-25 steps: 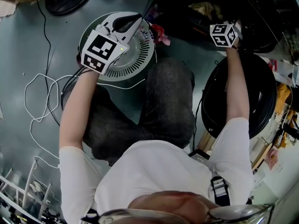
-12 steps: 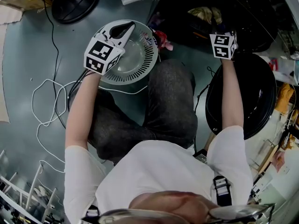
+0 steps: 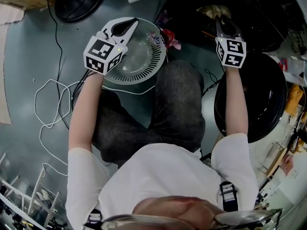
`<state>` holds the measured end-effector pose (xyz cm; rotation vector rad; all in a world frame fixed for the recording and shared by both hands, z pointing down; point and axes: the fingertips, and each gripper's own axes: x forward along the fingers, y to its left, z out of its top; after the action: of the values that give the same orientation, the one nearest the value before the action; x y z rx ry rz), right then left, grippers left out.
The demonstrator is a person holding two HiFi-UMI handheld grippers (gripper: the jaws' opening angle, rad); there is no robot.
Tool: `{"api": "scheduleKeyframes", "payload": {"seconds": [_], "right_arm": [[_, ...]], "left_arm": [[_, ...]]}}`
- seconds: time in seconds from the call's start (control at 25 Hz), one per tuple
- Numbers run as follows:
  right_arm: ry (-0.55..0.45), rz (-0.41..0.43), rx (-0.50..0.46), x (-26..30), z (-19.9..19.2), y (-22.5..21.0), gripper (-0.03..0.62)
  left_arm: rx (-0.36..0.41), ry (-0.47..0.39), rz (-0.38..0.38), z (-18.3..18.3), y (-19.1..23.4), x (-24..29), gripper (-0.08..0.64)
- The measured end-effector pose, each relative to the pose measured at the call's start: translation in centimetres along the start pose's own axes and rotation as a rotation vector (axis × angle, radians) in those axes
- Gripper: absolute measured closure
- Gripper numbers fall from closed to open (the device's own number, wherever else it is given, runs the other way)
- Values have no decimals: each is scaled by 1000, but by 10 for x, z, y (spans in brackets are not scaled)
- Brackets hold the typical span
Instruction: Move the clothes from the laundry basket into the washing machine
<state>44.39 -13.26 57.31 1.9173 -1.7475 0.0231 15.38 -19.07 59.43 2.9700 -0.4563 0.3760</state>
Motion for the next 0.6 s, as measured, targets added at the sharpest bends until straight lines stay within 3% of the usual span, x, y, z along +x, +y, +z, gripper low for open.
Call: {"api": "scheduleKeyframes", "payload": {"seconds": [0.24, 0.6], "right_arm": [[-65, 62, 67, -14, 23, 26, 554], [-158, 169, 93, -18, 67, 72, 578]], "left_arm": [[-9, -24, 13, 6, 3, -6, 554], [-20, -58, 39, 15, 6, -15, 554]]}}
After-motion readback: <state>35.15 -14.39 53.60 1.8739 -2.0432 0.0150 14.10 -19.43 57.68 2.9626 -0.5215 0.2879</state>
